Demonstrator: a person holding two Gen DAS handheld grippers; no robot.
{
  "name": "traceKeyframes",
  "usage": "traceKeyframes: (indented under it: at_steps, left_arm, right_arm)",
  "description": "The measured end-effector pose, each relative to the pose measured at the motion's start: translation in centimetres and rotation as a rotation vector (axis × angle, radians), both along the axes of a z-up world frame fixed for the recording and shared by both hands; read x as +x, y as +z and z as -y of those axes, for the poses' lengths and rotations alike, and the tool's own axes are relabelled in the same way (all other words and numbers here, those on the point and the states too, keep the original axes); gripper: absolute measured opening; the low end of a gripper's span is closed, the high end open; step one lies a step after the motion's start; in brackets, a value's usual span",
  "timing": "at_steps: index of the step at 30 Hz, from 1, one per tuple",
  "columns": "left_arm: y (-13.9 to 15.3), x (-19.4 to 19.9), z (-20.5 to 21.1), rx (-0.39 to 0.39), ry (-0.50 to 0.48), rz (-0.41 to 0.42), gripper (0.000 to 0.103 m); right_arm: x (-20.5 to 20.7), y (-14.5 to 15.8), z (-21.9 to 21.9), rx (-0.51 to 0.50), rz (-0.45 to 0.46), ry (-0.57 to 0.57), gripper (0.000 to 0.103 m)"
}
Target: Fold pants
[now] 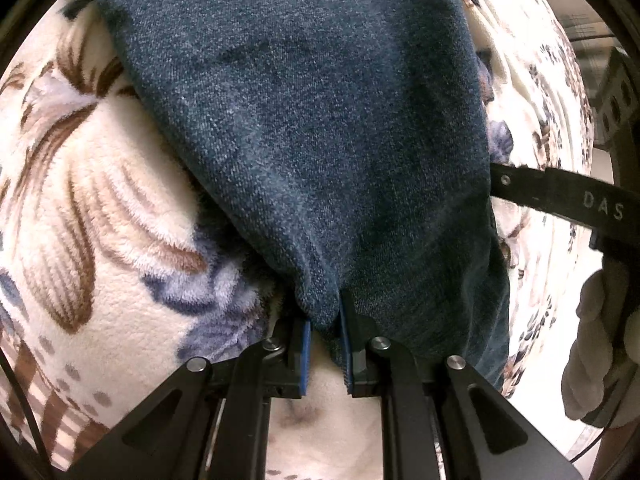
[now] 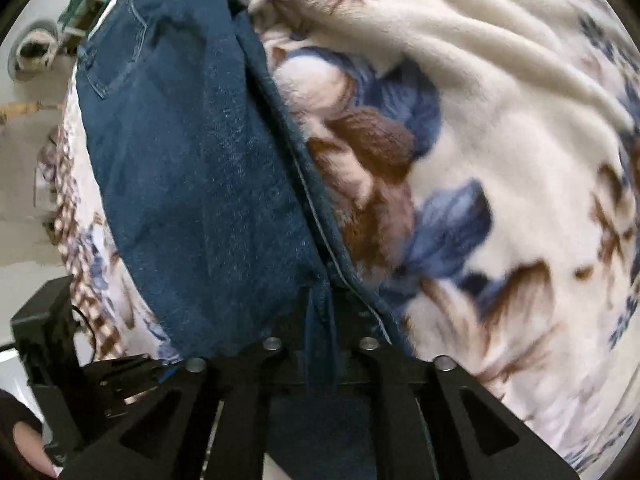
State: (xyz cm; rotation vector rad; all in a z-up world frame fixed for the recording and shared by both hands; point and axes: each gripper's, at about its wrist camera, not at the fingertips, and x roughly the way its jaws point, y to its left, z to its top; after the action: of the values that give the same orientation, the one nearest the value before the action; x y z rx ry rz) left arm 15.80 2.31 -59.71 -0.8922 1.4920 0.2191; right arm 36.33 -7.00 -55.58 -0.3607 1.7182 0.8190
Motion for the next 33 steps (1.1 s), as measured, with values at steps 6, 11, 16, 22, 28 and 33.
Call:
traceKeyframes:
  at_steps: [6,11,16,22,28,33]
  left_arm:
    - [0.2,0.1,0.3,0.008,-0.009,0.003,0.010]
    - [0.5,0.0,0.1,0.000,0.000,0.014,0.013]
    - [0.5,-0.1,0.0,-0.009,0.009,0.016,0.013]
    - [2.8,-0.4,-1.5,-0.005,0.017,0.005,0.021]
    - [7.5,1.8,-0.5,0.235,-0.165,0.074,0.069]
    - [8.3,4.2,0.0,0.401,-0.329,0.114,0.076]
  right_arm:
    - [-1.5,1.5,-1.2,-0.070,0.186,0.024,0.002]
    - [-1.2,4.1,1.0,-0.014,0.257,-0.114,0.002]
    - [1.2,4.3,3.4,-0.039,0.295,-0.200,0.000]
    - [3.2,4.7,6.3,0.075,0.105,-0.285,0.033]
    - [0.4,5.9,12.9,0.034,0.103,-0.523,0.076]
    - [-1.2,2.9,16.3,0.039,0.071,-0.596,0.075]
